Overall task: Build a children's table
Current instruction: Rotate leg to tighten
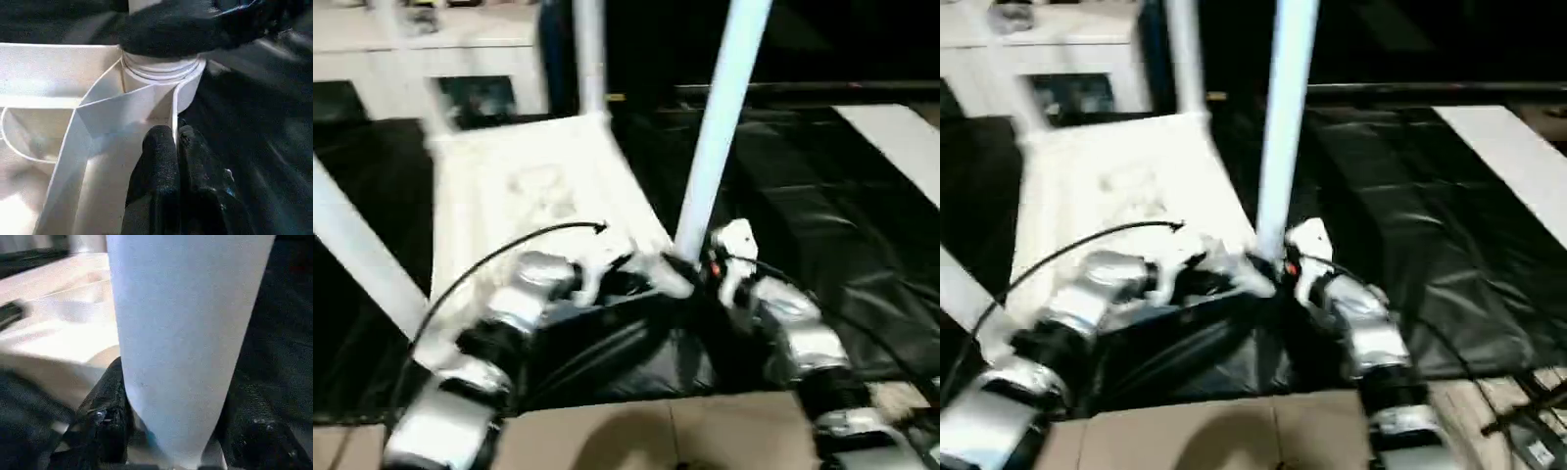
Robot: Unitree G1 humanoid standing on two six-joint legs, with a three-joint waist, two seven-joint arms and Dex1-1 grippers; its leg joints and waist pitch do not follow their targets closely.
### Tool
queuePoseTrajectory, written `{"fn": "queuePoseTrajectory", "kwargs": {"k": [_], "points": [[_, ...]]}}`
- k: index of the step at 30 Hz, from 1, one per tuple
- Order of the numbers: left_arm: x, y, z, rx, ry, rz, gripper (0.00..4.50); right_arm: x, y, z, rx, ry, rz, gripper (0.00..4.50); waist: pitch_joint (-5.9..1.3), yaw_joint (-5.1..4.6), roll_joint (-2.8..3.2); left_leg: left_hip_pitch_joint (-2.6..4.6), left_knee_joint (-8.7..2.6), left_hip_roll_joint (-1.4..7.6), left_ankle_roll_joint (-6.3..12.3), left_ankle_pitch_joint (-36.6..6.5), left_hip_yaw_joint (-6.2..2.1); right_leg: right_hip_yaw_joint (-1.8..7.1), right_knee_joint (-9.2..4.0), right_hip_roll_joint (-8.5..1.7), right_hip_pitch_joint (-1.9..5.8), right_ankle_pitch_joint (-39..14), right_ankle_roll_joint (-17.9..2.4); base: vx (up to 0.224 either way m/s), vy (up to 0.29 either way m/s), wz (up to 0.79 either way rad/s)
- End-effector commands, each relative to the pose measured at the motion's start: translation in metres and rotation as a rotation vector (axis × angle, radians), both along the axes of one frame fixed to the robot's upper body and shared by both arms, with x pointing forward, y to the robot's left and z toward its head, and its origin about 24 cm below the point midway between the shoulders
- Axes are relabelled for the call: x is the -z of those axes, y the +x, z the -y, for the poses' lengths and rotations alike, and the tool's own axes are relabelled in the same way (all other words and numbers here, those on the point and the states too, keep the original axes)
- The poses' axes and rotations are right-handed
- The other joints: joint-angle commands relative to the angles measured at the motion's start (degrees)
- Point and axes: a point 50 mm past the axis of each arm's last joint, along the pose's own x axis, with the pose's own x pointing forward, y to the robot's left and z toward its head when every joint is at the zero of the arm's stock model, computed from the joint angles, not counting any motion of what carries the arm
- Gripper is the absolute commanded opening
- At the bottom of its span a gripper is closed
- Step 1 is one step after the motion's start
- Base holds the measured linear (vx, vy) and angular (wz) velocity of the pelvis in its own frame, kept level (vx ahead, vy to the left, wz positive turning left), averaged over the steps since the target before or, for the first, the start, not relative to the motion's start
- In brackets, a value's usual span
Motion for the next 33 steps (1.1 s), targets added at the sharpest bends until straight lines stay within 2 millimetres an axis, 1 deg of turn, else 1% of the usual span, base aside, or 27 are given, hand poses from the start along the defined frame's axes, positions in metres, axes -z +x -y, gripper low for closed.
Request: {"fn": "queuePoseTrajectory", "kwargs": {"k": [1,2,3,5,8,9,10,12,13,14,15,16,18,19,20,21,22,23,24,25,26,27,28,29,31,32,33], "points": [[-0.005,-0.011,0.04,0.11,-0.088,0.007,0.0,0.018,-0.007,-0.03,-0.029,0.023,-0.124,1.95,-2.76,-0.41,-0.38,0.26,-3.97,-1.23,0.43,-26.8,0.2,-0.16,-6.21,-0.41,1.72,-36.0,-4.8,0.0,0.0,0.0],[-0.005,-0.011,0.04,0.11,-0.088,0.007,0.0,0.018,-0.007,-0.03,-0.029,0.023,-0.124,1.95,-2.82,-0.61,-0.31,0.32,-3.97,-1.21,0.57,-27.2,0.15,-0.21,-6.27,-0.4,1.72,-35.7,-4.8,0.0,0.0,0.0],[-0.004,-0.011,0.042,0.112,-0.081,0.011,0.0,0.016,-0.005,-0.036,-0.02,0.02,-0.116,1.95,-2.85,-0.8,-0.03,0.3,-4.06,-1.15,0.87,-27.5,0.09,-0.16,-6.24,-0.39,1.75,-34.4,-5.2,0.0,0.0,0.0],[-0.005,-0.01,0.041,0.111,-0.071,0.019,0.0,0.014,-0.004,-0.039,-0.008,0.012,-0.098,2.51,-2.8,-1.19,-0.08,0.2,-4.3,-1.02,1.01,-28.7,0.0,-0.23,-6.08,-0.25,1.77,-32.9,-5.9,0.0,0.0,0.0],[-0.006,-0.008,0.035,0.122,-0.054,0.039,0.0,0.01,-0.001,-0.032,0.0,-0.013,-0.066,2.67,-2.98,-1.58,-0.1,0.1,-4.51,-0.86,1.08,-28.8,-0.11,-0.16,-5.92,-0.33,2.05,-30.6,-6.8,0.0,0.0,0.0],[-0.007,-0.008,0.033,0.125,-0.049,0.042,0.0,0.01,-0.001,-0.029,0.005,-0.024,-0.059,2.78,-2.98,-1.49,-0.11,0.4,-4.44,-0.81,1.28,-29.0,0.12,0.05,-5.99,-0.26,1.69,-29.3,-7.6,0.0,0.0,0.0],[-0.007,-0.009,0.03,0.131,-0.044,0.045,0.0,0.009,-0.001,-0.025,0.005,-0.042,-0.051,2.9,-3.01,-1.52,-0.29,0.38,-4.43,-0.79,1.48,-28.9,0.19,0.26,-5.76,-0.27,1.73,-28.1,-8.3,0.0,0.0,0.0],[-0.006,-0.01,0.024,0.15,-0.031,0.046,0.0,0.009,-0.001,-0.016,-0.002,-0.066,-0.036,3.0,-3.21,-1.26,-0.19,0.11,-4.52,-0.65,1.91,-27.3,0.16,0.53,-5.3,-0.42,2.08,-25.3,-9.4,0.0,0.0,0.0],[-0.005,-0.011,0.008,0.181,0.001,0.045,0.0,0.01,-0.007,-0.002,-0.112,-0.087,-0.032,3.13,-3.4,-1.07,-0.24,-0.18,-4.44,-0.59,2.65,-25.7,0.34,0.72,-4.98,-0.4,2.46,-22.0,-10.4,0.0,0.0,0.0],[-0.005,-0.011,0.008,0.181,0.001,0.045,0.0,0.01,-0.007,-0.002,-0.113,-0.087,-0.032,3.13,-3.46,-0.96,-0.28,-0.24,-4.4,-0.5,3.0,-25.0,0.4,0.79,-4.79,-0.39,2.56,-20.2,-11.1,0.0,0.0,0.0],[-0.005,-0.011,0.001,0.199,0.011,0.042,0.0,0.01,-0.012,0.003,-0.196,-0.104,-0.027,3.13,-3.53,-0.74,-0.21,-0.15,-4.25,-0.4,3.53,-23.4,0.68,1.01,-4.46,-0.39,2.43,-16.8,-12.5,0.051,-0.003,0.07],[-0.006,-0.011,-0.005,0.205,0.015,0.038,0.0,0.01,-0.018,0.005,-0.271,-0.109,-0.029,3.13,-3.7,-0.28,-0.51,-0.12,-4.02,-0.47,4.49,-21.6,0.92,1.07,-4.22,-0.33,2.76,-14.3,-13.1,0.051,-0.003,0.07],[-0.007,-0.01,-0.013,0.231,0.017,0.032,0.0,0.007,-0.024,0.01,-0.37,-0.108,-0.028,3.13,-3.8,0.07,-0.34,-0.21,-3.89,-0.4,5.57,-18.6,1.01,1.18,-3.73,-0.45,2.98,-11.2,-14.2,0.027,-0.005,0.04],[-0.007,-0.01,-0.013,0.232,0.017,0.032,0.0,0.007,-0.024,0.01,-0.372,-0.108,-0.028,3.13,-3.89,0.17,-0.5,-0.17,-3.77,-0.4,5.99,-17.6,1.09,1.17,-3.6,-0.39,3.06,-10.0,-14.5,0.0,0.0,0.0],[-0.007,-0.01,-0.013,0.232,0.017,0.032,0.0,0.007,-0.024,0.01,-0.372,-0.108,-0.028,3.13,-3.85,0.52,-0.41,-0.06,-3.65,-0.35,6.66,-16.2,1.23,1.28,-3.46,-0.48,2.96,-8.7,-15.2,0.0,0.0,0.0],[-0.008,-0.01,-0.016,0.246,0.016,0.03,0.0,0.006,-0.026,0.012,-0.399,-0.106,-0.026,3.13,-3.91,0.6,-0.46,-0.36,-3.63,-0.35,6.82,-14.7,1.16,1.26,-3.17,-0.54,3.3,-8.0,-15.3,0.053,-0.024,0.05],[-0.01,-0.012,-0.021,0.288,0.012,0.022,0.0,0.003,-0.029,0.016,-0.473,-0.103,-0.034,3.13,-3.92,0.97,-0.58,-0.24,-3.62,-0.41,6.99,-13.8,1.23,1.18,-3.23,-0.49,3.4,-8.2,-15.2,0.0,0.0,0.0],[-0.011,-0.013,-0.025,0.327,0.01,0.01,0.0,0.0,-0.031,0.02,-0.537,-0.1,-0.045,3.13,-3.94,1.32,-0.45,-0.2,-3.58,-0.37,7.25,-13.7,1.23,1.16,-3.14,-0.45,3.53,-8.3,-15.3,0.0,0.0,0.0],[-0.011,-0.013,-0.025,0.327,0.01,0.01,0.0,0.0,-0.031,0.02,-0.537,-0.1,-0.045,3.13,-3.89,1.5,-0.35,-0.18,-3.6,-0.25,7.21,-13.5,1.24,1.18,-3.08,-0.48,3.47,-8.1,-15.3,0.0,0.0,0.0],[-0.012,-0.014,-0.028,0.361,0.013,-0.003,0.0,-0.002,-0.033,0.022,-0.595,-0.1,-0.057,2.97,-3.84,1.76,-0.42,-0.13,-3.6,-0.15,6.99,-13.4,1.36,1.09,-3.03,-0.33,3.47,-7.9,-15.5,0.0,0.0,0.0],[-0.012,-0.014,-0.028,0.361,0.013,-0.003,0.0,-0.002,-0.033,0.022,-0.595,-0.1,-0.057,2.87,-3.84,1.89,-0.37,-0.19,-3.61,-0.1,6.9,-13.3,1.38,1.09,-2.91,-0.34,3.5,-7.8,-15.6,0.0,0.0,0.0],[-0.013,-0.015,-0.03,0.392,0.017,-0.013,0.0,-0.004,-0.034,0.025,-0.652,-0.104,-0.069,2.87,-3.74,2.1,-0.36,-0.1,-3.66,0.01,6.48,-13.7,1.45,1.11,-2.95,-0.36,3.33,-8.5,-15.5,0.0,0.0,0.0],[-0.013,-0.015,-0.033,0.416,0.031,-0.021,0.0,-0.006,-0.036,0.027,-0.719,-0.115,-0.085,2.72,-3.74,2.34,-0.38,-0.01,-3.7,-0.06,6.23,-14.6,1.44,1.03,-3.1,-0.3,3.37,-9.9,-15.3,0.0,0.0,0.0],[-0.013,-0.015,-0.033,0.416,0.031,-0.021,0.0,-0.006,-0.036,0.027,-0.719,-0.115,-0.085,2.68,-3.65,2.71,-0.37,0.06,-3.72,0.06,5.89,-15.0,1.5,1.14,-3.1,-0.37,3.24,-10.6,-15.2,0.0,0.0,0.0],[-0.014,-0.015,-0.037,0.45,0.041,-0.042,0.0,-0.008,-0.038,0.028,-0.801,-0.129,-0.107,2.65,-3.69,3.1,-0.29,0.23,-3.71,0.02,5.24,-15.4,1.54,1.18,-3.1,-0.37,3.11,-11.3,-15.0,0.0,0.0,0.0],[-0.014,-0.015,-0.037,0.45,0.041,-0.042,0.0,-0.008,-0.038,0.028,-0.801,-0.129,-0.107,2.64,-3.66,3.31,-0.42,0.23,-3.77,0.05,4.94,-15.7,1.54,1.19,-3.14,-0.38,3.13,-11.8,-14.8,0.0,0.0,0.0],[-0.016,-0.013,-0.039,0.466,0.061,-0.043,0.0,-0.01,-0.039,0.027,-0.854,-0.135,-0.12,2.62,-3.6,3.5,-0.29,0.27,-3.77,0.0,4.79,-16.1,1.53,1.2,-3.21,-0.41,3.04,-12.5,-14.6,0.0,0.0,0.0]]}}
